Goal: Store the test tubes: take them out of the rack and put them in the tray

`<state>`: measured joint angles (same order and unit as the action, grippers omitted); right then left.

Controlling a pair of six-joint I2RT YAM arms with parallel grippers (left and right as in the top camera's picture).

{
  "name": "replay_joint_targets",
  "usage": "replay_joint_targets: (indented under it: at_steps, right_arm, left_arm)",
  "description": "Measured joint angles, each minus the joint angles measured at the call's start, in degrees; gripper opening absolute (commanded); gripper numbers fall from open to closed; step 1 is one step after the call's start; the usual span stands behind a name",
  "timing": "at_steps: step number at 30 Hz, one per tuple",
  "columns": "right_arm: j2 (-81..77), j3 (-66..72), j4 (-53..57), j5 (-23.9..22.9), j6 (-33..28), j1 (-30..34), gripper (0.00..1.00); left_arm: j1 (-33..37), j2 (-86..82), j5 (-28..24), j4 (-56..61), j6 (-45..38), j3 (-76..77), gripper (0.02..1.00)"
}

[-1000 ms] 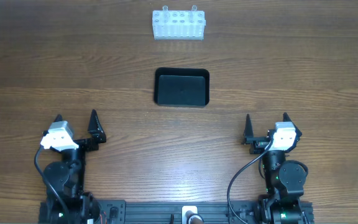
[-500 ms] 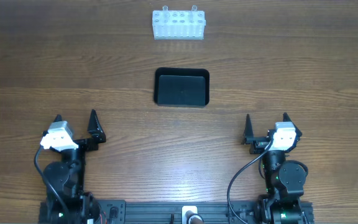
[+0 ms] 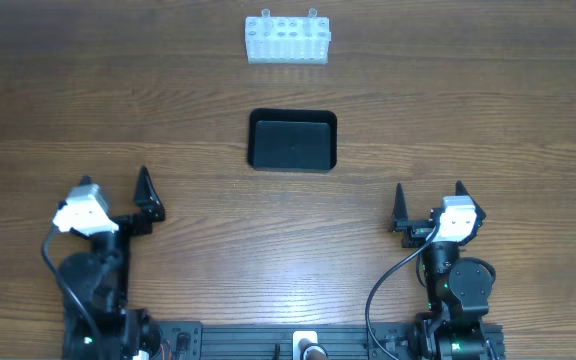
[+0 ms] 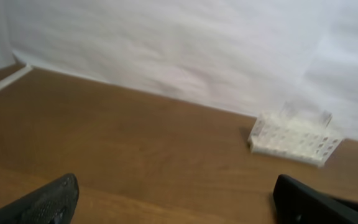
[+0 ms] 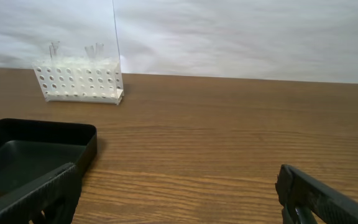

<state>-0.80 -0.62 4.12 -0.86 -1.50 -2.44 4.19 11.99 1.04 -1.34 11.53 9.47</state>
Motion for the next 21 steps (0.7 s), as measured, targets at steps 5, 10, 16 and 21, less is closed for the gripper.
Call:
replay_joint_targets:
  at_steps: [5, 10, 16, 21]
  right_arm:
    - [0.00, 0.00, 0.00, 0.15, 0.00, 0.02, 0.991]
    - [0.00, 0.00, 0.00, 0.20, -0.04, 0.02, 0.993]
    - [0.00, 0.00, 0.00, 0.35, -0.04, 0.04, 0.991]
    - [0.00, 0.00, 0.00, 0.35, 0.00, 0.04, 0.993]
  left_arm:
    - [-2.54, 10.12, 0.00, -0.11, -0.02, 11.23, 0.998]
    - [-7.58, 19.87, 0.00, 0.02, 0.00, 22.29, 0.998]
    - [-13.62, 29.62, -0.02, -0.09, 0.00, 32.39, 0.998]
    - [-17.64, 38.21, 0.00, -0.94, 0.00, 40.48, 0.998]
